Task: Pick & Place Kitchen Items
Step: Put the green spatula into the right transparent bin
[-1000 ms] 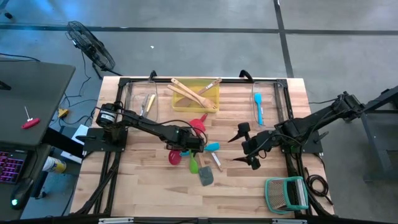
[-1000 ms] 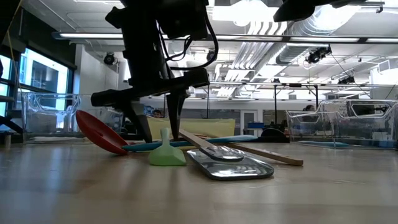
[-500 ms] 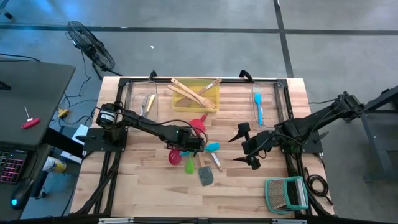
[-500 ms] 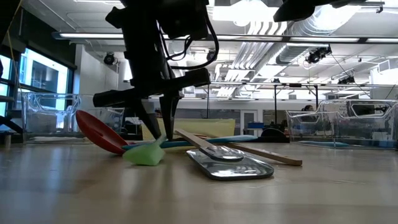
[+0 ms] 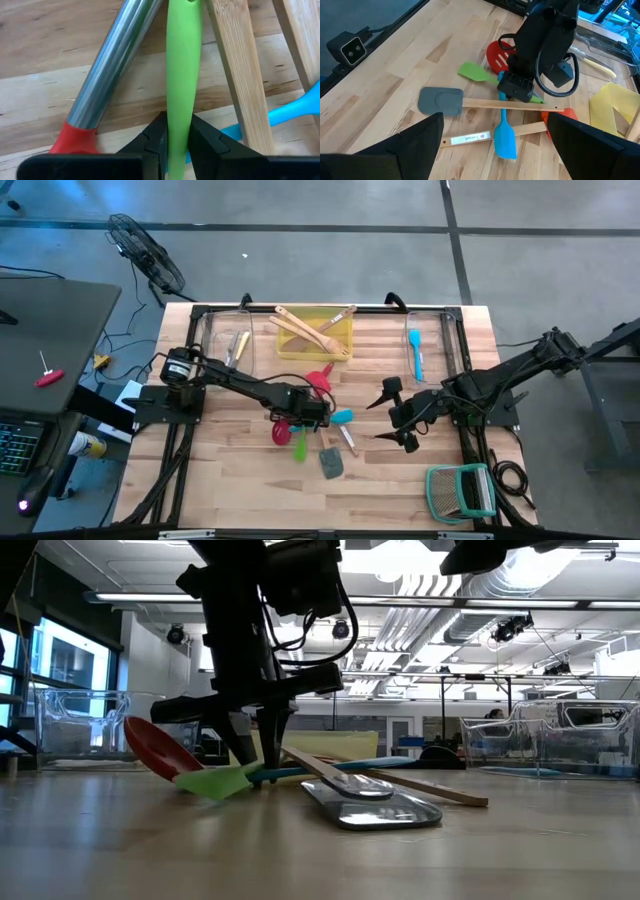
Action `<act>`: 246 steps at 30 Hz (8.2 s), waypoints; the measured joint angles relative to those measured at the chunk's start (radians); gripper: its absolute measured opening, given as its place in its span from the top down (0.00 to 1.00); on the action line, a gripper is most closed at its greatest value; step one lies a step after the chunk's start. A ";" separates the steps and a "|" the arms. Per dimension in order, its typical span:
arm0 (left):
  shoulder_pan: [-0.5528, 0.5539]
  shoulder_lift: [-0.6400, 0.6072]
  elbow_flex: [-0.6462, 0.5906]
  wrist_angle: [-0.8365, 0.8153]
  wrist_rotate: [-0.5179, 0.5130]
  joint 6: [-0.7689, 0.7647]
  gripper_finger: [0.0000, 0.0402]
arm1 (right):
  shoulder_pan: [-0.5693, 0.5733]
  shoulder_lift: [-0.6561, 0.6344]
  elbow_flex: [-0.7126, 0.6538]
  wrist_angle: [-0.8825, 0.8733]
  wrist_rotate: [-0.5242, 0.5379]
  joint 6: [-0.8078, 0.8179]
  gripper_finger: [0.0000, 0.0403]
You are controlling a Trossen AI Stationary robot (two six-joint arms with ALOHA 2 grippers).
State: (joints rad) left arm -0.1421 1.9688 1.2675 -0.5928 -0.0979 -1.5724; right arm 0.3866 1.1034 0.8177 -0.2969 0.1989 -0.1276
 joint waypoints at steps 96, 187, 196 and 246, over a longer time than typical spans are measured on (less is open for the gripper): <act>-0.054 -0.083 1.028 -0.001 0.024 1.848 0.97 | -0.135 0.000 0.000 0.885 -0.131 -0.166 0.16; 0.005 -0.252 1.045 -0.549 -0.511 1.557 0.70 | -0.593 -0.198 0.000 -0.229 0.671 0.284 0.99; 0.005 -0.245 1.027 -0.683 -0.525 1.458 0.70 | -1.023 -0.112 0.000 -0.382 0.205 0.389 0.99; 0.005 -0.243 0.815 -0.772 -0.521 1.304 0.70 | -1.164 0.139 0.000 -0.809 -0.147 0.517 0.97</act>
State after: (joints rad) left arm -0.1375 1.7260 2.0827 -1.3643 -0.6193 -0.2682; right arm -0.7769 1.2423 0.8177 -1.1058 0.0517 0.3898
